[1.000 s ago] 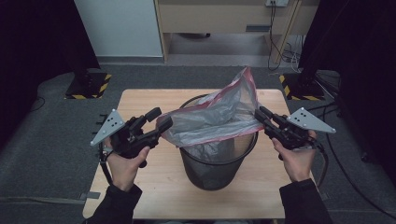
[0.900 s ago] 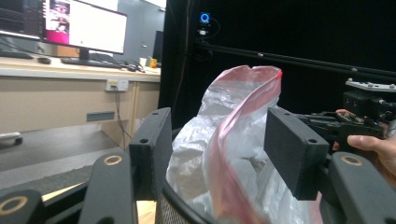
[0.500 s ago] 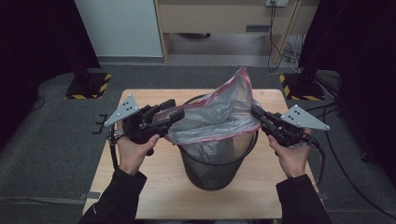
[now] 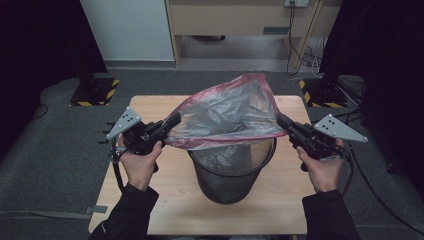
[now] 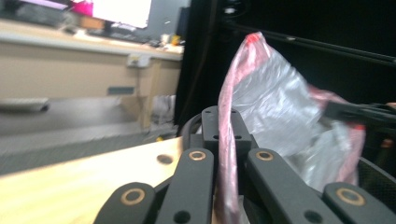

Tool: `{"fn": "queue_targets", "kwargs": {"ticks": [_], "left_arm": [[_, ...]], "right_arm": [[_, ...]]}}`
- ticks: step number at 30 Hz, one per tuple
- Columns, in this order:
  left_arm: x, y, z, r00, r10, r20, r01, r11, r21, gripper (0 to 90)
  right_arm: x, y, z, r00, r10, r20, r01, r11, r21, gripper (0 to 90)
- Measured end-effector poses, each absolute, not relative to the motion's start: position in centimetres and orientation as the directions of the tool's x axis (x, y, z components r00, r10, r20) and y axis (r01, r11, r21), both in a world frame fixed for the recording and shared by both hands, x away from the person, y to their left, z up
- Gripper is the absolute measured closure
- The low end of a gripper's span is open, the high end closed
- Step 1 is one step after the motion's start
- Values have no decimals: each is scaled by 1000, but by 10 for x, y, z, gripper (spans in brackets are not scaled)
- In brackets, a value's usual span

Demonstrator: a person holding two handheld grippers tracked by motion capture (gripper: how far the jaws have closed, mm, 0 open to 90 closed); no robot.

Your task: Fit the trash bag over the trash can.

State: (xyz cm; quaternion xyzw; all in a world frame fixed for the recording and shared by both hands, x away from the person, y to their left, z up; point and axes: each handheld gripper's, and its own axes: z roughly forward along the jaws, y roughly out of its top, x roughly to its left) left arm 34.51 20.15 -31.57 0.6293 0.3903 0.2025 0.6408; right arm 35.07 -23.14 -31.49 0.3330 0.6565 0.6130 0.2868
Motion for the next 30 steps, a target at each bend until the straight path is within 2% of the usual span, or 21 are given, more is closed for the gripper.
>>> {"fn": "queue_targets", "kwargs": {"ticks": [4, 8, 10, 12, 15, 19, 22, 30], "left_arm": [[344, 208, -330, 574, 774, -268, 284, 119, 951, 900], [343, 207, -343, 596, 750, -286, 304, 119, 945, 900], [343, 208, -346, 636, 708, -306, 298, 140, 944, 889], [343, 208, -346, 643, 704, -301, 289, 140, 947, 848], [343, 208, -344, 645, 705, -296, 284, 138, 949, 848], [343, 208, -343, 653, 696, -297, 274, 148, 950, 816], [343, 208, -342, 663, 688, -296, 263, 157, 952, 755], [345, 210, -331, 695, 659, -286, 218, 186, 958, 519]], "right_arm": [[349, -238, -319, -585, 809, 60, 124, 16, 992, 889], [349, -241, -327, -563, 817, 123, 176, -27, 984, 861], [350, -240, -328, -564, 810, 160, 207, -49, 977, 766], [351, -239, -326, -572, 800, 184, 217, -69, 974, 725], [351, -238, -320, -590, 786, 187, 191, -89, 977, 591], [357, -235, -306, -595, 787, 161, 161, -80, 984, 508], [365, -233, -299, -588, 795, 149, 154, -71, 986, 544], [386, -224, -305, -586, 807, 79, 155, 16, 988, 838]]}}
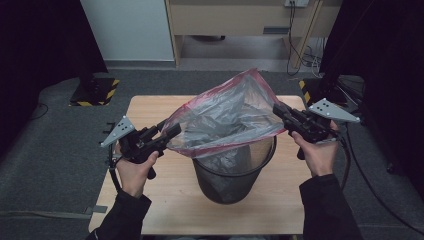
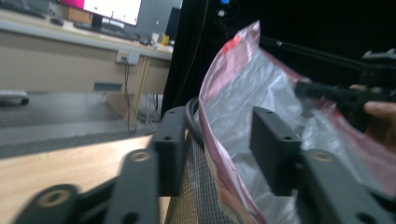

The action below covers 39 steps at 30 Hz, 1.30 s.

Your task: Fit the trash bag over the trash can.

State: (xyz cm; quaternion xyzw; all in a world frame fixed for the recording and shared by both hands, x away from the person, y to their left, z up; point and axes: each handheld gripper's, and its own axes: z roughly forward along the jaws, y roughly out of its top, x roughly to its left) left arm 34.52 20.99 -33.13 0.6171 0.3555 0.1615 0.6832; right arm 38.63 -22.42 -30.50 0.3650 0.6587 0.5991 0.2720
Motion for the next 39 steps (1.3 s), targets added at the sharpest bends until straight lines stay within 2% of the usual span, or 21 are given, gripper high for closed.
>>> {"fn": "queue_targets", "kwargs": {"ticks": [1, 5, 10, 14, 21, 25, 26, 28, 30, 35, 39], "left_arm": [[346, 210, -330, 699, 656, -284, 214, 186, 959, 499], [353, 208, -319, 712, 649, -268, 205, 173, 963, 435], [369, 205, -308, 741, 623, -249, 191, 159, 968, 432], [380, 198, -307, 772, 583, -253, 214, 136, 967, 524], [385, 196, -317, 762, 599, -244, 232, 99, 968, 884], [379, 199, -321, 764, 603, -230, 220, 91, 971, 898], [378, 201, -321, 762, 608, -221, 204, 98, 974, 855], [378, 206, -320, 755, 615, -226, 203, 108, 973, 665], [379, 213, -319, 750, 621, -226, 199, 114, 973, 555], [384, 233, -312, 743, 628, -231, 180, 146, 973, 459], [390, 229, -303, 767, 605, -214, 180, 118, 977, 421]], "right_arm": [[387, -224, -306, -588, 806, 66, 147, 26, 989, 871], [388, -224, -306, -597, 801, 52, 138, 38, 990, 896], [390, -223, -306, -606, 795, 42, 133, 49, 990, 897], [392, -221, -306, -610, 791, 44, 136, 50, 989, 899], [394, -221, -309, -606, 794, 42, 133, 48, 990, 899], [393, -224, -309, -605, 795, 43, 128, 44, 991, 898], [392, -224, -309, -606, 794, 44, 125, 41, 991, 897], [392, -225, -309, -607, 793, 38, 120, 44, 992, 892], [392, -225, -309, -609, 792, 36, 120, 48, 992, 892], [392, -226, -309, -613, 790, 33, 122, 54, 991, 893], [392, -225, -309, -616, 787, 28, 121, 59, 991, 893]]}}
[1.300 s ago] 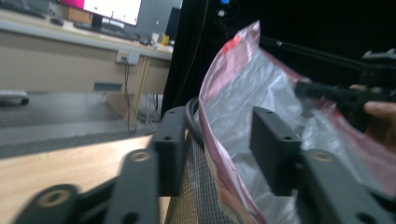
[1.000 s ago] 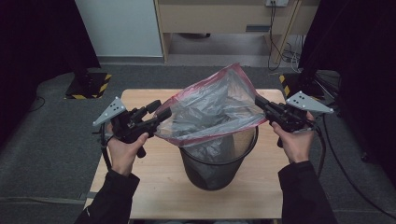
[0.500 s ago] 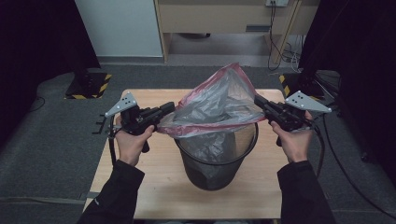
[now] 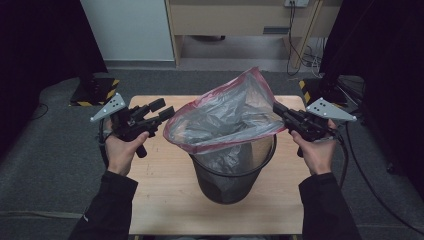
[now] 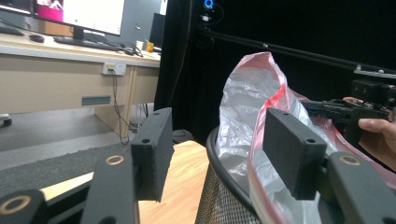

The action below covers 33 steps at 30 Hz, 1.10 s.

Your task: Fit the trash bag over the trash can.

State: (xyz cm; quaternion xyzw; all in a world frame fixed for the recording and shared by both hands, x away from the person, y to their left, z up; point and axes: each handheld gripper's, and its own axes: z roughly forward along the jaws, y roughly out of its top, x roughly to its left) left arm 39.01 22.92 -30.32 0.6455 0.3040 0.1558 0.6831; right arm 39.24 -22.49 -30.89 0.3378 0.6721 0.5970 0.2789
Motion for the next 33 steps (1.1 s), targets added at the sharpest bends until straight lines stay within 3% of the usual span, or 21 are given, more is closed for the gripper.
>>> {"fn": "queue_targets", "kwargs": {"ticks": [8, 11, 14, 16, 20, 25, 28, 31, 33], "left_arm": [[407, 198, -303, 835, 517, -190, 209, 22, 978, 427], [406, 189, -308, 848, 493, -196, 232, -12, 973, 583], [402, 185, -310, 849, 495, -185, 232, -34, 972, 820], [399, 185, -309, 822, 541, -175, 236, -44, 971, 897], [393, 194, -312, 718, 666, -201, 260, 10, 965, 900], [390, 206, -327, 595, 782, -184, 326, -26, 945, 900], [388, 208, -337, 581, 788, -203, 357, -23, 934, 900], [387, 207, -340, 605, 771, -198, 329, -16, 944, 897], [388, 207, -340, 624, 752, -213, 305, 17, 952, 832]], "right_arm": [[394, -221, -309, -627, 779, 24, 120, 65, 991, 893], [395, -220, -310, -626, 779, 16, 114, 71, 991, 893], [395, -220, -311, -626, 780, 16, 117, 74, 990, 893], [394, -221, -312, -627, 778, 26, 121, 64, 991, 895], [392, -228, -315, -617, 785, 48, 142, 51, 989, 900], [391, -239, -325, -602, 796, 60, 189, 69, 980, 900], [391, -245, -333, -580, 813, 52, 229, 101, 968, 900], [391, -244, -338, -590, 806, 55, 226, 100, 969, 887], [392, -242, -338, -594, 803, 57, 214, 89, 973, 780]]}}
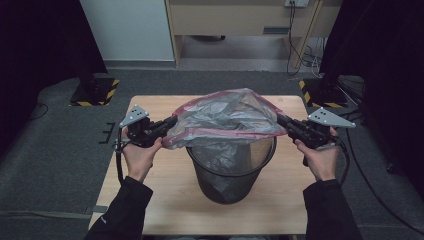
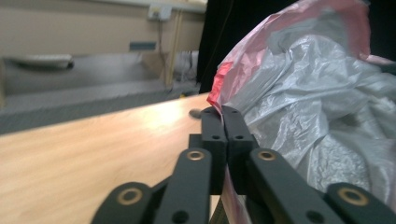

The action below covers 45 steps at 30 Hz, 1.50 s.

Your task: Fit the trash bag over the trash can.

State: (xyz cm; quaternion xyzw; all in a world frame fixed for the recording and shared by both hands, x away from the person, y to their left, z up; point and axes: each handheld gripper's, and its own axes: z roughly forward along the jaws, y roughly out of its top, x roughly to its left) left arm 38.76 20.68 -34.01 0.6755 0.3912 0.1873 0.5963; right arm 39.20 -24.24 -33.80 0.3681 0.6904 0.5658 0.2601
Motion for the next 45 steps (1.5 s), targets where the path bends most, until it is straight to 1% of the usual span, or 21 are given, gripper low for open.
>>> {"fn": "queue_targets", "kwargs": {"ticks": [1, 4, 6, 8, 10, 11, 15, 18, 20, 22, 25, 27, 30, 32, 34, 40, 41, 45], "left_arm": [[387, 207, -339, 631, 742, -225, 297, 37, 954, 793], [388, 208, -337, 657, 714, -242, 274, 73, 959, 738], [388, 209, -336, 666, 703, -248, 268, 84, 960, 737], [389, 209, -336, 670, 701, -243, 265, 79, 961, 772], [390, 209, -335, 675, 697, -241, 266, 75, 961, 816], [390, 209, -335, 679, 693, -244, 266, 78, 961, 837], [392, 207, -336, 665, 704, -251, 281, 76, 957, 895], [393, 204, -340, 629, 735, -252, 318, 52, 947, 900], [393, 203, -344, 609, 755, -243, 353, 16, 935, 900], [392, 202, -350, 598, 759, -256, 393, 0, 919, 900], [393, 198, -357, 582, 772, -254, 444, -40, 895, 900], [395, 193, -360, 569, 787, -240, 472, -73, 879, 900], [399, 185, -369, 569, 778, -266, 533, -103, 840, 900], [401, 181, -373, 572, 776, -267, 547, -118, 829, 900], [400, 178, -375, 569, 769, -293, 578, -120, 807, 900], [401, 185, -369, 536, 790, -296, 614, -125, 780, 900], [402, 186, -369, 534, 795, -289, 608, -124, 784, 900], [402, 184, -370, 531, 791, -305, 624, -121, 772, 900]], "right_arm": [[392, -242, -338, -596, 801, 63, 209, 79, 975, 762], [393, -241, -334, -605, 793, 74, 180, 46, 983, 683], [394, -241, -331, -607, 791, 73, 161, 32, 986, 634], [396, -240, -326, -610, 789, 79, 145, 14, 989, 605], [400, -241, -322, -613, 786, 81, 130, -1, 992, 623], [401, -241, -320, -613, 785, 85, 125, -10, 992, 661], [407, -239, -319, -626, 776, 81, 138, 7, 990, 900], [411, -239, -326, -607, 790, 90, 178, 25, 984, 900], [412, -239, -333, -600, 795, 92, 216, 51, 975, 900], [412, -241, -341, -597, 798, 80, 240, 83, 967, 900], [410, -244, -351, -599, 794, 104, 280, 87, 956, 900], [410, -243, -355, -606, 789, 102, 286, 96, 954, 900], [411, -238, -360, -606, 789, 98, 306, 118, 945, 900], [412, -235, -363, -604, 790, 109, 325, 119, 938, 900], [412, -232, -366, -605, 788, 116, 340, 124, 932, 900], [413, -230, -360, -579, 812, 73, 390, 198, 899, 900], [413, -229, -360, -572, 816, 78, 402, 197, 894, 900], [416, -225, -361, -550, 828, 109, 455, 187, 871, 900]]}}
